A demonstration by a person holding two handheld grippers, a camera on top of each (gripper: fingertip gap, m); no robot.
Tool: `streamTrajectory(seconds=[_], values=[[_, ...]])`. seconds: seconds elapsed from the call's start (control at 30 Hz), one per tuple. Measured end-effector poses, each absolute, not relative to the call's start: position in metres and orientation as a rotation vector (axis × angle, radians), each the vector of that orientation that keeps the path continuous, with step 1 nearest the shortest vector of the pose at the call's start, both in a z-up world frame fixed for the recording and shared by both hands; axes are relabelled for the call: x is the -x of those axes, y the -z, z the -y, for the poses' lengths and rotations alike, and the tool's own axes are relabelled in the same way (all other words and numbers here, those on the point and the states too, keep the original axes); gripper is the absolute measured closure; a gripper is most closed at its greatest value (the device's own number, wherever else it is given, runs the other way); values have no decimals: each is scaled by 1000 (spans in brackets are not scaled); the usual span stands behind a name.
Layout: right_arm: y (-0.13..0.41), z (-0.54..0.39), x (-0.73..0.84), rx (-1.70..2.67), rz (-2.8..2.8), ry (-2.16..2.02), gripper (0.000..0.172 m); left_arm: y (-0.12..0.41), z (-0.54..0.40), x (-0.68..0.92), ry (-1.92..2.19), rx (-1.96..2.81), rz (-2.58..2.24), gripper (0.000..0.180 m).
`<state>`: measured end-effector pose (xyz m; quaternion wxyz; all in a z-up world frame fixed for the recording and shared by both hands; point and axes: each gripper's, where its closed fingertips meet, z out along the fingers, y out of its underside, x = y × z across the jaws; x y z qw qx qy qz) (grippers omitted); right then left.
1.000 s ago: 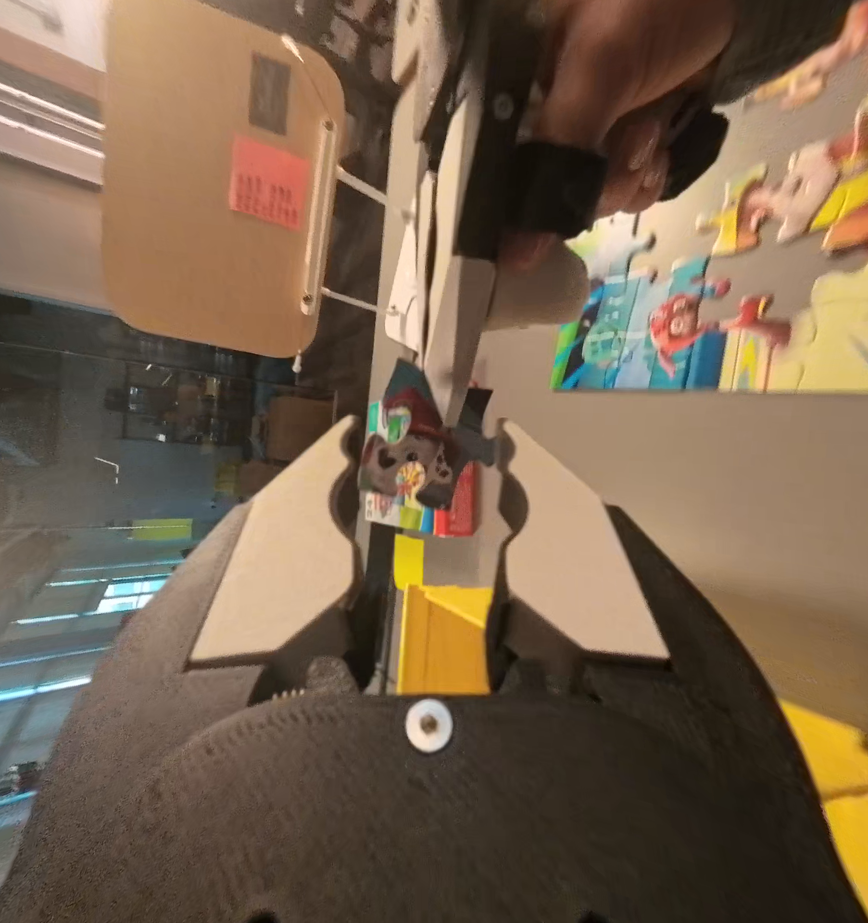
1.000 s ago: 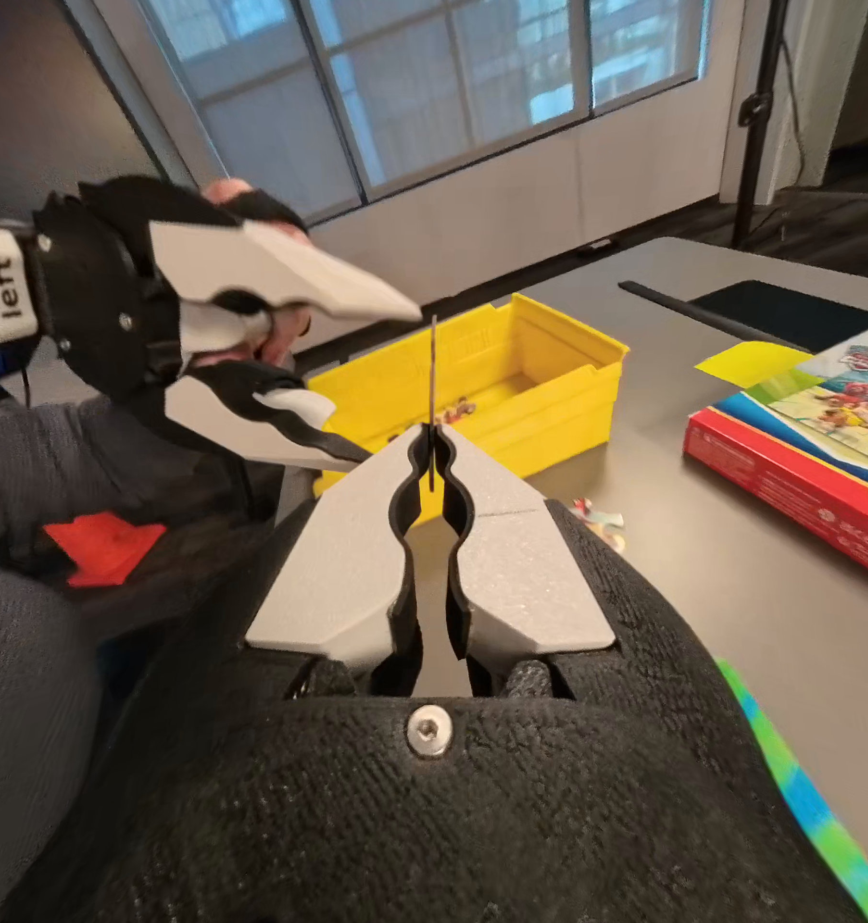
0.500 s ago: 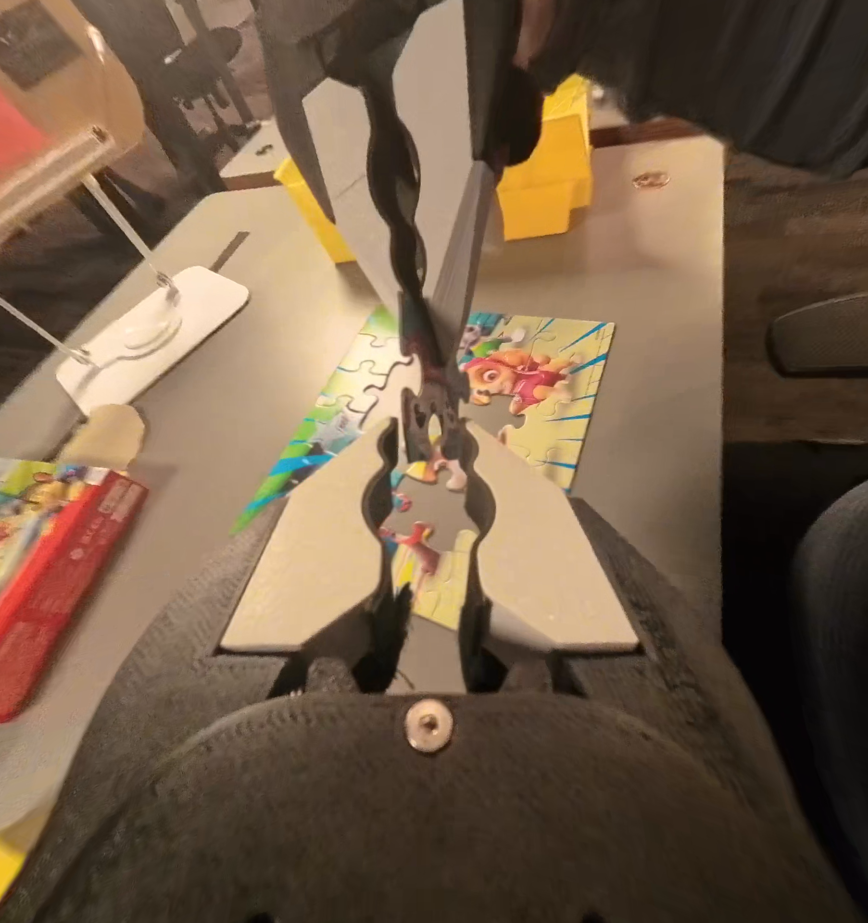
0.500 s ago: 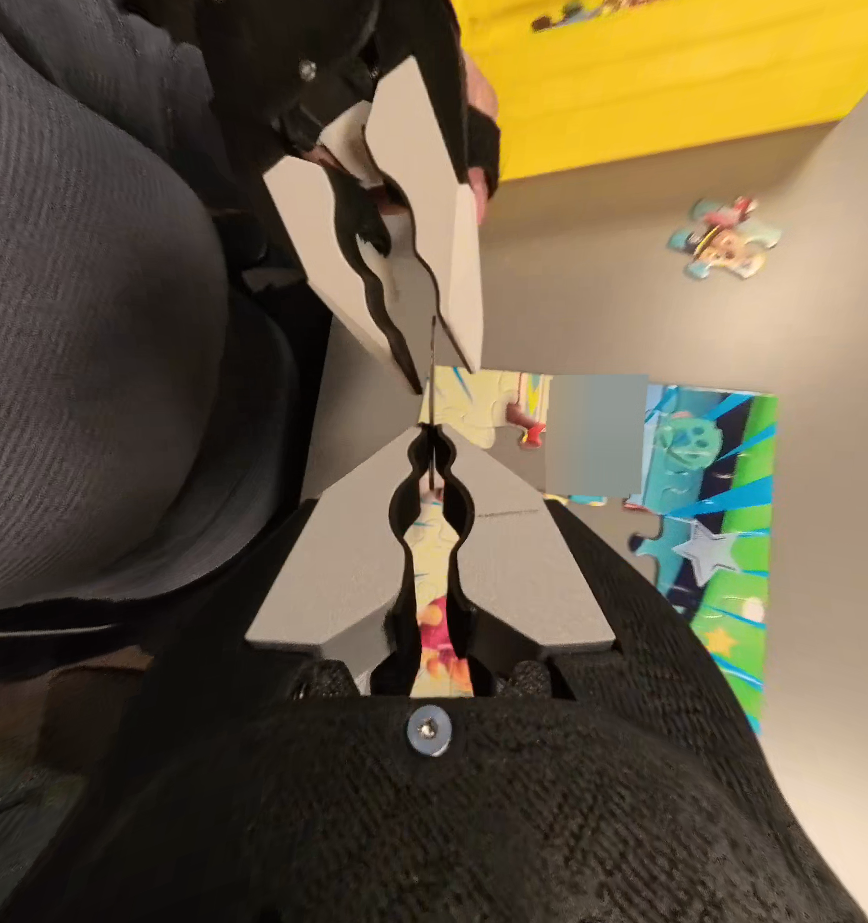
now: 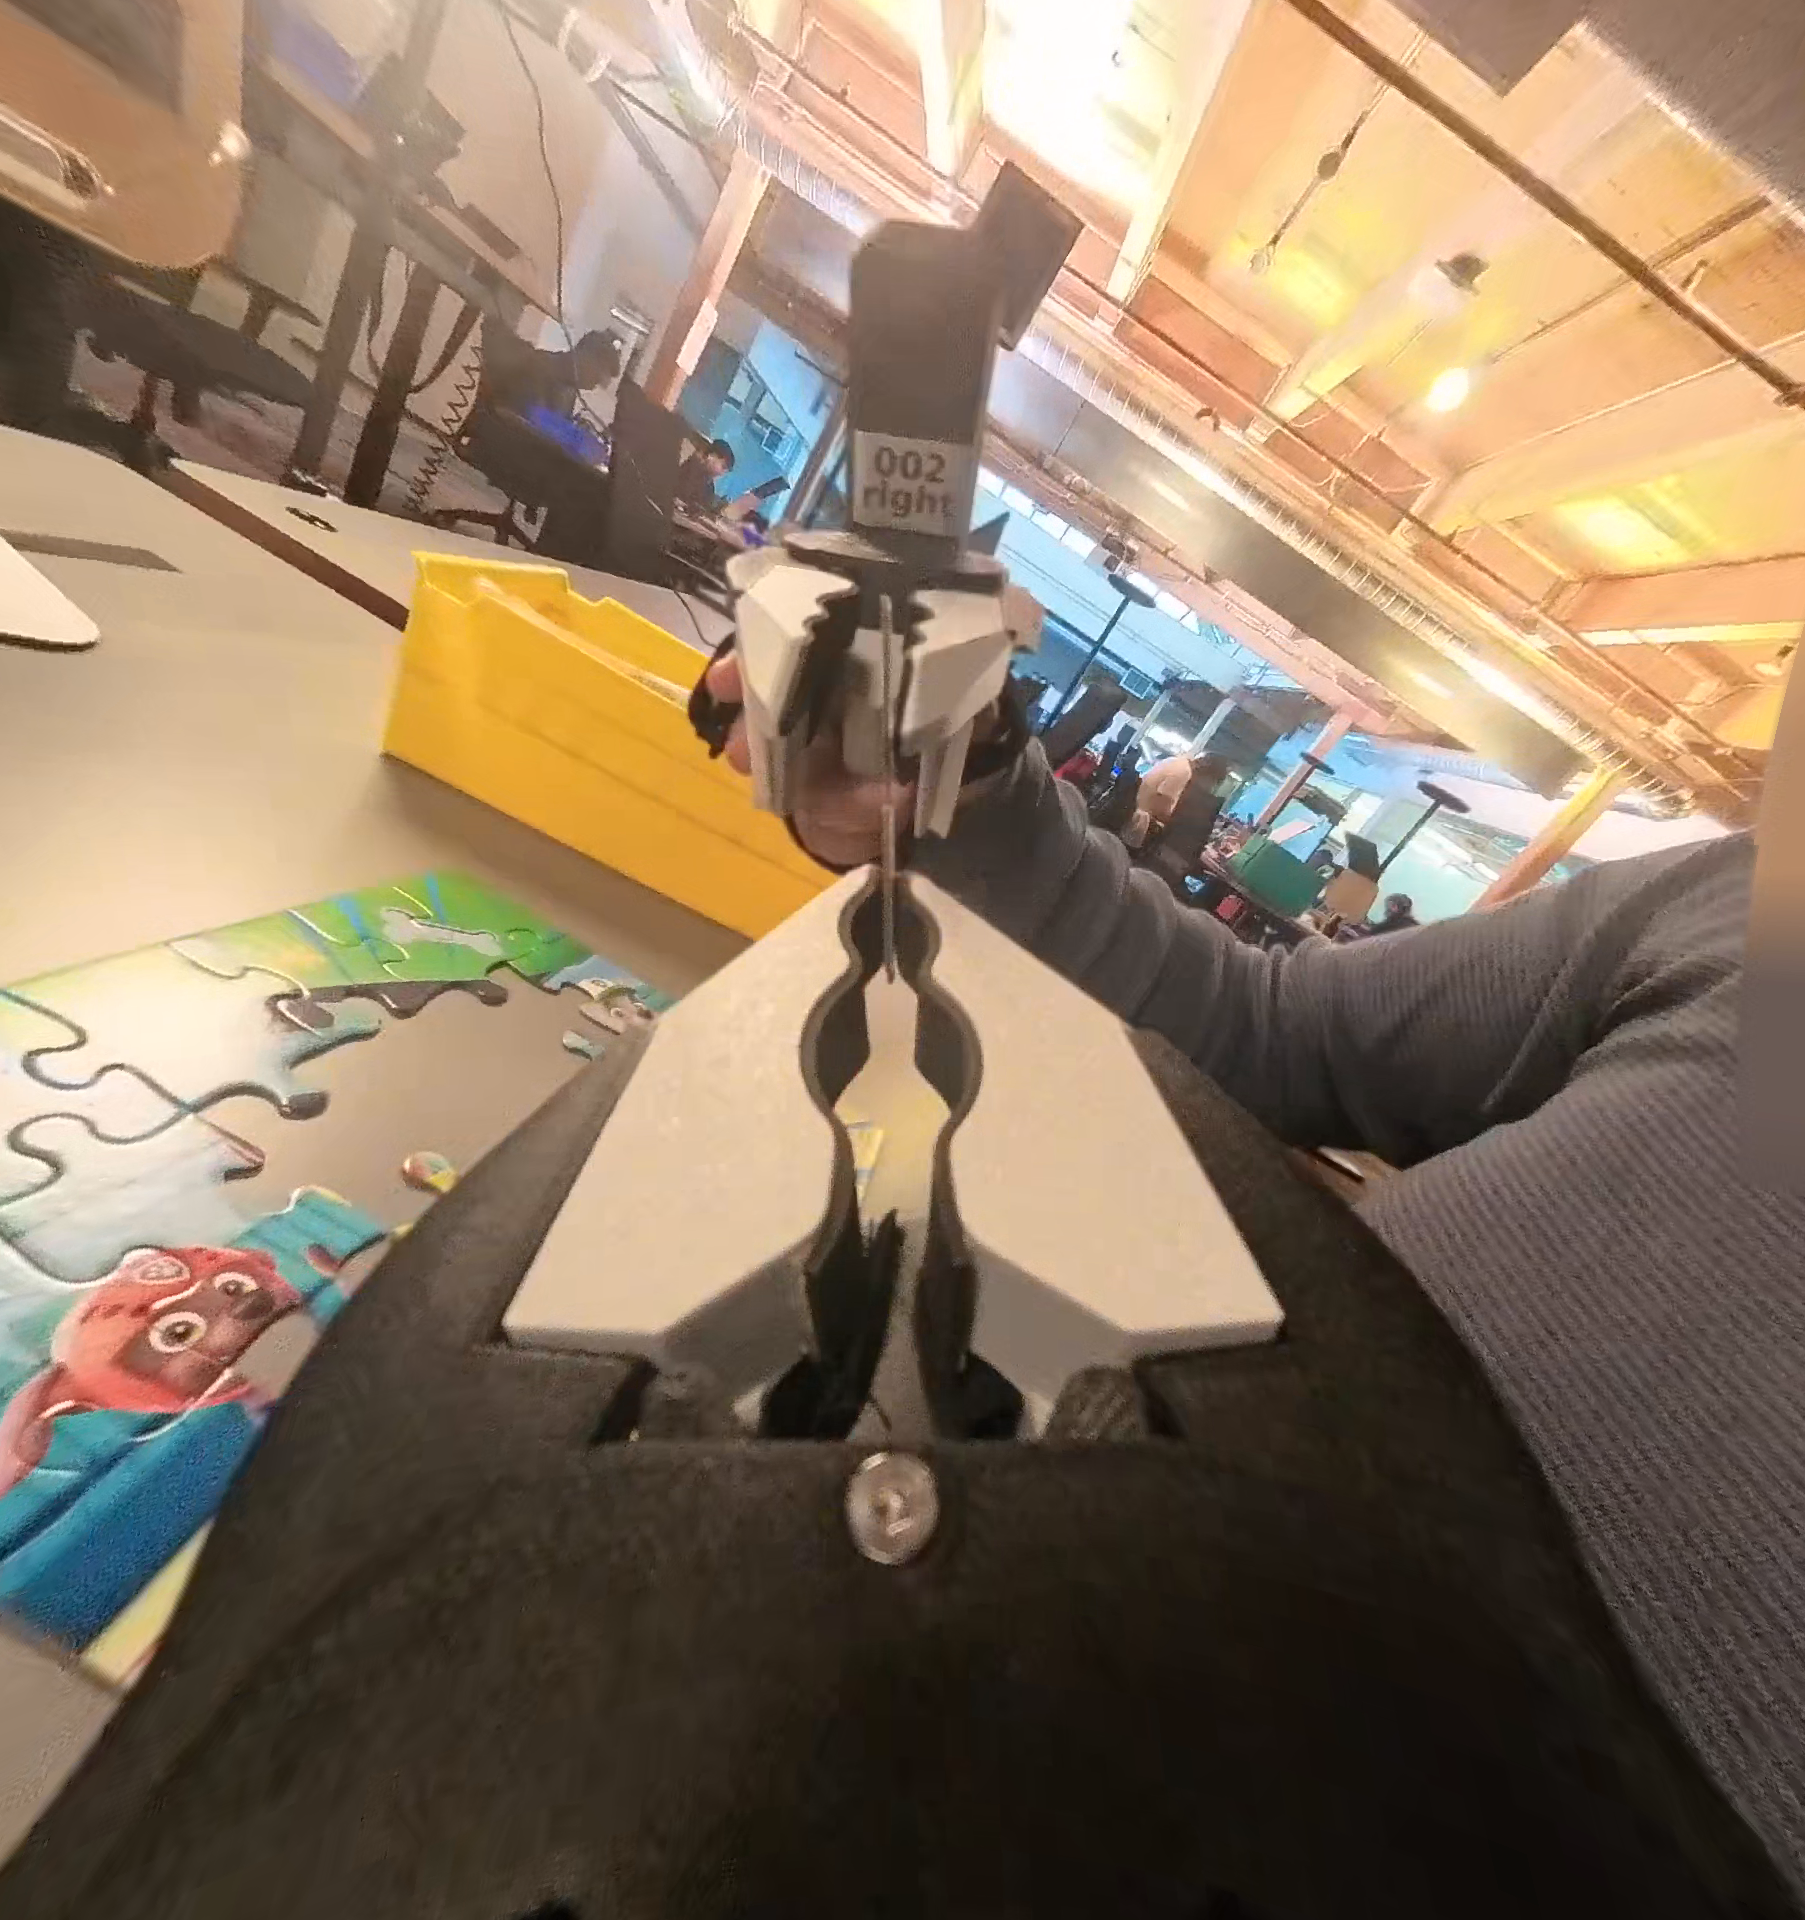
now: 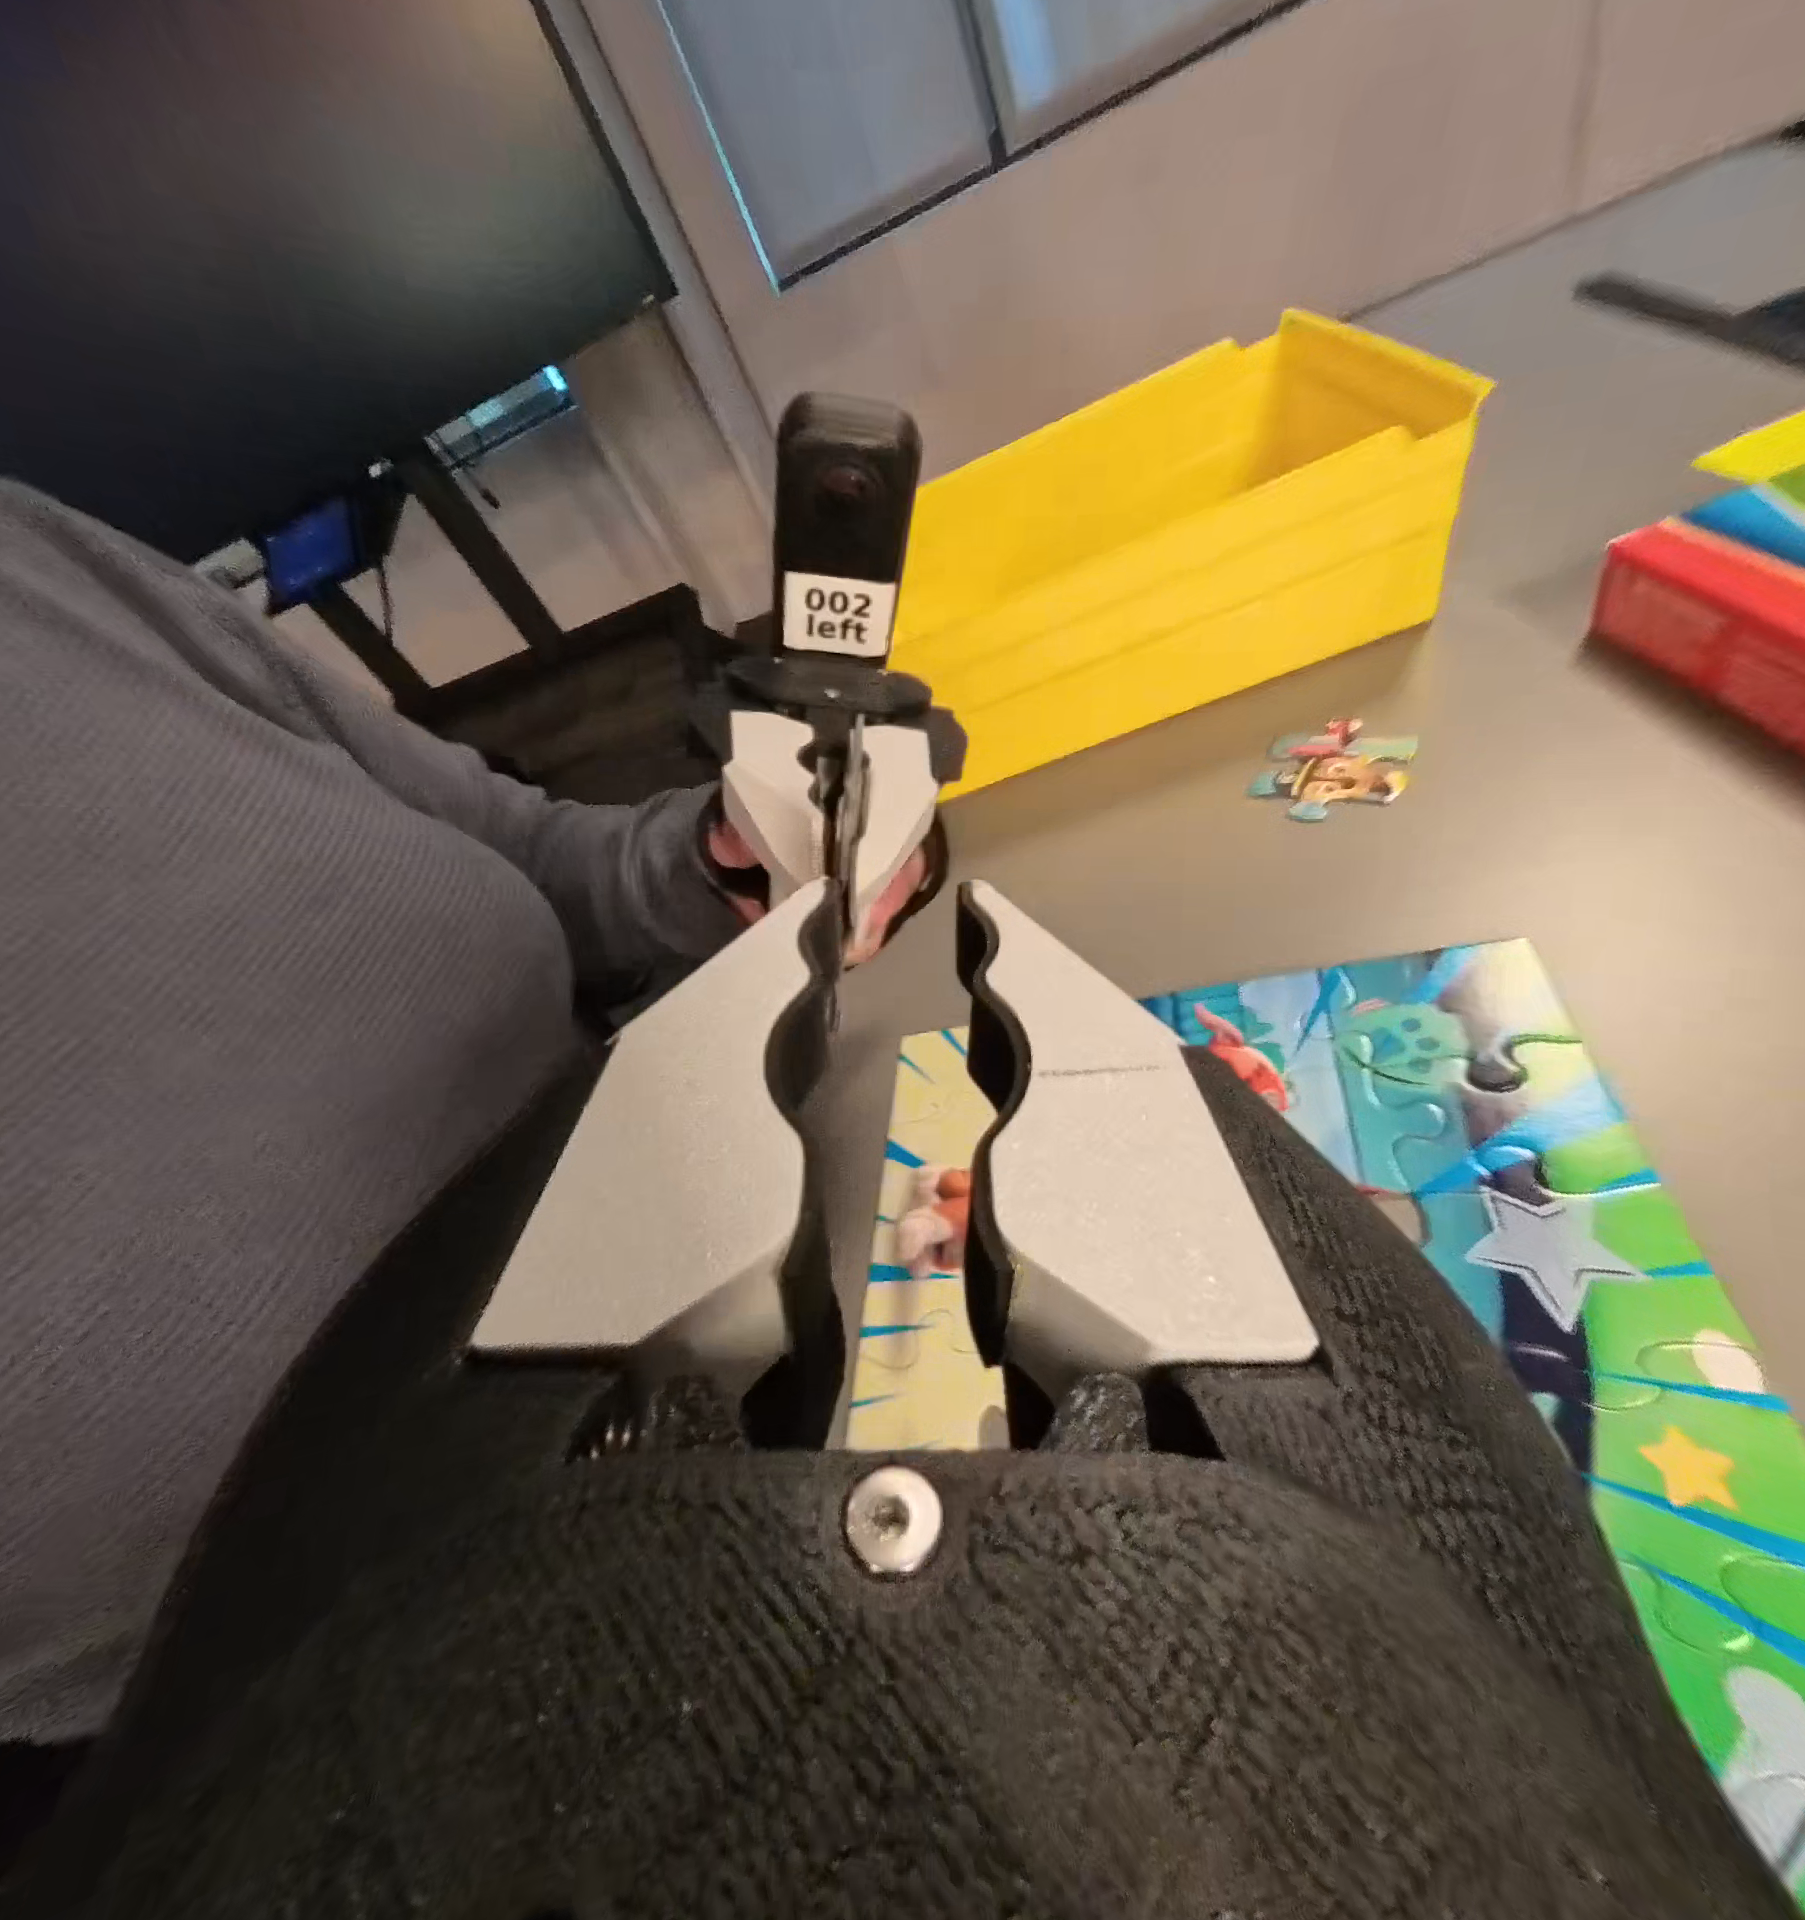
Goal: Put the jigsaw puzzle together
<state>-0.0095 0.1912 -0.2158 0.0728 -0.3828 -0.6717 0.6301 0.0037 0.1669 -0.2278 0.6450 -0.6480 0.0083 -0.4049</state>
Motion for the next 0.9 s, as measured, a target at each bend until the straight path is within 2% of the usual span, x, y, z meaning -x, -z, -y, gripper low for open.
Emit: streamTrajectory(seconds=[0.13, 0.27, 0.4, 0.53, 0.63, 0.9], values=[[214, -194, 7, 1119, 1904, -1893, 159, 231, -173, -6, 942, 1463, 9, 180], [219, -207, 11, 1159, 1754, -1832, 149, 228, -177, 3, 951, 1394, 84, 180], [213, -210, 15, 1057, 1584, -1669, 154, 223, -178, 11, 1023, 1281, 177, 180], [210, -199, 12, 1095, 1561, -1778, 155, 221, -177, 2, 962, 1282, 104, 180], [207, -194, 9, 1077, 1579, -1794, 169, 222, -178, 2, 965, 1289, 99, 180], [206, -187, 2, 1140, 1678, -1978, 172, 223, -174, -2, 953, 1306, 13, 179]])
